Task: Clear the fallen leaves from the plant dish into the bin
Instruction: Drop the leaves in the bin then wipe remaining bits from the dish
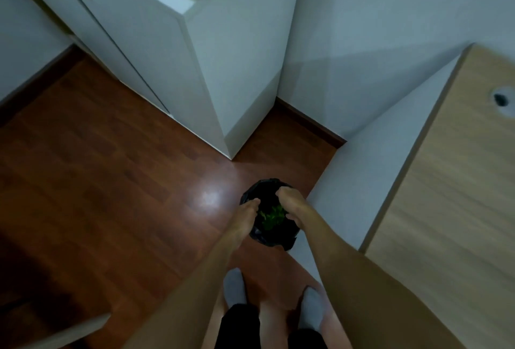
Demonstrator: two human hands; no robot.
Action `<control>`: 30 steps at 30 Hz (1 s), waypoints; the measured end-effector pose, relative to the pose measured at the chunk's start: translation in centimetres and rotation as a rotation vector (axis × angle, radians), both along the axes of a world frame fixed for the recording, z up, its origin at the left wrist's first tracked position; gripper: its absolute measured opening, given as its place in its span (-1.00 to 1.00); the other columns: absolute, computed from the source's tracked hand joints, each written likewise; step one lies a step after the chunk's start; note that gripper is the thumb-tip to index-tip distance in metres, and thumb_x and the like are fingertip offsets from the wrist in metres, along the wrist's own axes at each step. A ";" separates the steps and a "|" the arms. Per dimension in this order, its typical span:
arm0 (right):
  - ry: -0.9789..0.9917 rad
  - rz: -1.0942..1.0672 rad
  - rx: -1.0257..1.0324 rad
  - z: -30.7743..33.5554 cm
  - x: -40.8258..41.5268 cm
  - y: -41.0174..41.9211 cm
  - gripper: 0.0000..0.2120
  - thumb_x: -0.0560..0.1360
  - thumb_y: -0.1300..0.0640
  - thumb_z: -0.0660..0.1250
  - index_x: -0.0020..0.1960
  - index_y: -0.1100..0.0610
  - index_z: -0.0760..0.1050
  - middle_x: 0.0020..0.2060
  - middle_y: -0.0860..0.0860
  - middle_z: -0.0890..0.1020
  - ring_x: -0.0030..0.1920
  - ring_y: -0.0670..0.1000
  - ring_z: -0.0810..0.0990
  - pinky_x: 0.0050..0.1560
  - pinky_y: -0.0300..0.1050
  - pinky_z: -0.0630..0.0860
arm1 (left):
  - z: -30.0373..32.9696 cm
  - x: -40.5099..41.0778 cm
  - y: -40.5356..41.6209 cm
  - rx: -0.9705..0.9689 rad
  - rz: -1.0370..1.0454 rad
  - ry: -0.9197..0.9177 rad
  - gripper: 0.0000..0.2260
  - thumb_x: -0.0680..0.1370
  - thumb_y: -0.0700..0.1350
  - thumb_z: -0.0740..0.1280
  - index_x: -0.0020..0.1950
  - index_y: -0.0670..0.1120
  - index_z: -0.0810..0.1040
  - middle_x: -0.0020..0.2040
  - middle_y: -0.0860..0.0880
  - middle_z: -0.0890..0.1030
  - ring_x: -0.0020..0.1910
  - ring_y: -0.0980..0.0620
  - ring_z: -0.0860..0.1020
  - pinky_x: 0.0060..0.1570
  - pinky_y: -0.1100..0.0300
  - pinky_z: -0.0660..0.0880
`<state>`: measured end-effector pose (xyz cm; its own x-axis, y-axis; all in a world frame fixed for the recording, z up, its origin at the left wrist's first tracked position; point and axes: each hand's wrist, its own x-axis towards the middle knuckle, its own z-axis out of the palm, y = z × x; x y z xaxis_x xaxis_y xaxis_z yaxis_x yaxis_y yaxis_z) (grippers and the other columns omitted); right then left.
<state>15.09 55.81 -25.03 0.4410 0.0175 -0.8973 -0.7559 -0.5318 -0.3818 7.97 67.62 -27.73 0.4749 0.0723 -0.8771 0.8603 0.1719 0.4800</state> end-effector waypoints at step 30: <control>-0.847 0.181 -0.102 38.1 -9.2 -16.3 -0.49 0.59 -0.08 0.19 0.50 0.04 0.30 0.47 0.06 0.38 0.44 0.08 0.36 0.37 -0.06 0.29 | 38.4 -3.3 -9.7 0.618 -0.739 -0.792 -0.57 0.63 0.16 0.07 0.18 -0.12 0.53 0.16 -0.10 0.58 0.15 -0.09 0.52 0.09 0.12 0.39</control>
